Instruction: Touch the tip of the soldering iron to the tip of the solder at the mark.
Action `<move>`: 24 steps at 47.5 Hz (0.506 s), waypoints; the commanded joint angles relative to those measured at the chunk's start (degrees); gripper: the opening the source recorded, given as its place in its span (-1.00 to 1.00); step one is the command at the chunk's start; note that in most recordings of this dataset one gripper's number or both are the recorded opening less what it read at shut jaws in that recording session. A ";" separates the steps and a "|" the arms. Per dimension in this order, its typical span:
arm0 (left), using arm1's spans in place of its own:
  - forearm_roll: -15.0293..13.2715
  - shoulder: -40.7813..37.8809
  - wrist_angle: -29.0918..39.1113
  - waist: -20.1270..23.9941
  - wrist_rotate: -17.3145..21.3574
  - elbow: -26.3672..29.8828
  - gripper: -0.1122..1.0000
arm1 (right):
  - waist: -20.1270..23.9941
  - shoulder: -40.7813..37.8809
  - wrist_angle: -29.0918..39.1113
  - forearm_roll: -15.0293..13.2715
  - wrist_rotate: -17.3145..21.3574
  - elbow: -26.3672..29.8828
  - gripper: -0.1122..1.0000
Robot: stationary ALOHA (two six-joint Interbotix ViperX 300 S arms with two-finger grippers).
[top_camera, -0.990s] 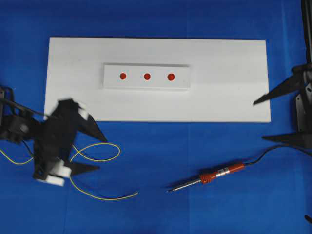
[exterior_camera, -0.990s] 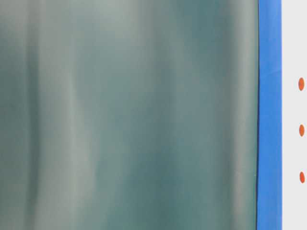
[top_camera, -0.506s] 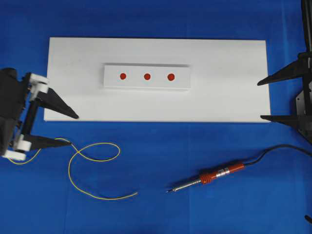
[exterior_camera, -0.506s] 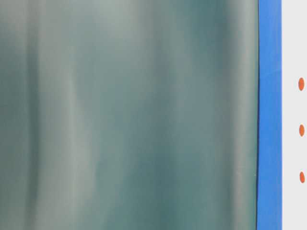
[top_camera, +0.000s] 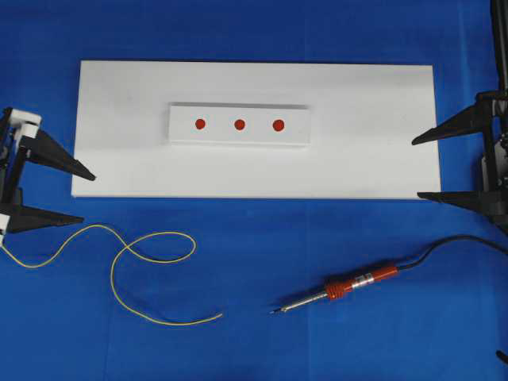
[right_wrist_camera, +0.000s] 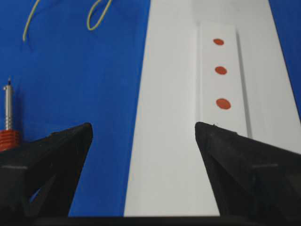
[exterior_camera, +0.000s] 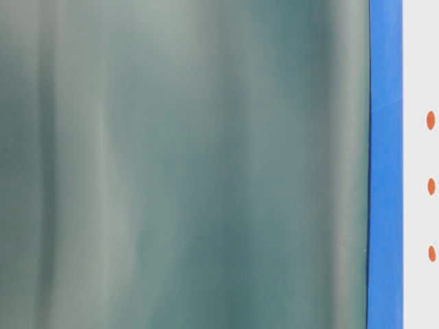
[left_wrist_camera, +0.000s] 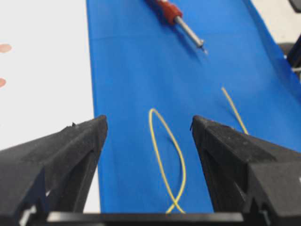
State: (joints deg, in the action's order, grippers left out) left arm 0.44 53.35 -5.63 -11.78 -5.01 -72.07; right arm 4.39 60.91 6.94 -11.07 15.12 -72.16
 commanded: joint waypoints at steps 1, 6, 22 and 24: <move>0.09 -0.09 -0.26 0.18 0.00 0.44 0.41 | -0.18 -0.97 -0.70 0.18 0.09 0.53 0.79; 0.09 -0.44 -0.26 0.18 -0.09 0.44 0.41 | -0.18 -1.32 -0.88 0.26 0.09 0.35 0.79; 0.09 -0.53 -0.26 0.18 -0.18 0.44 0.41 | -0.26 -1.32 -0.79 0.26 0.09 0.35 0.79; 0.09 -0.53 -0.26 0.18 -0.18 0.35 0.41 | -0.26 -1.32 -0.79 0.26 0.09 0.35 0.78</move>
State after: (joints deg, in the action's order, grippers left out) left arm 0.44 53.35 -5.63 -11.78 -5.19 -72.25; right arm 4.39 60.12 6.68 -10.90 15.12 -72.42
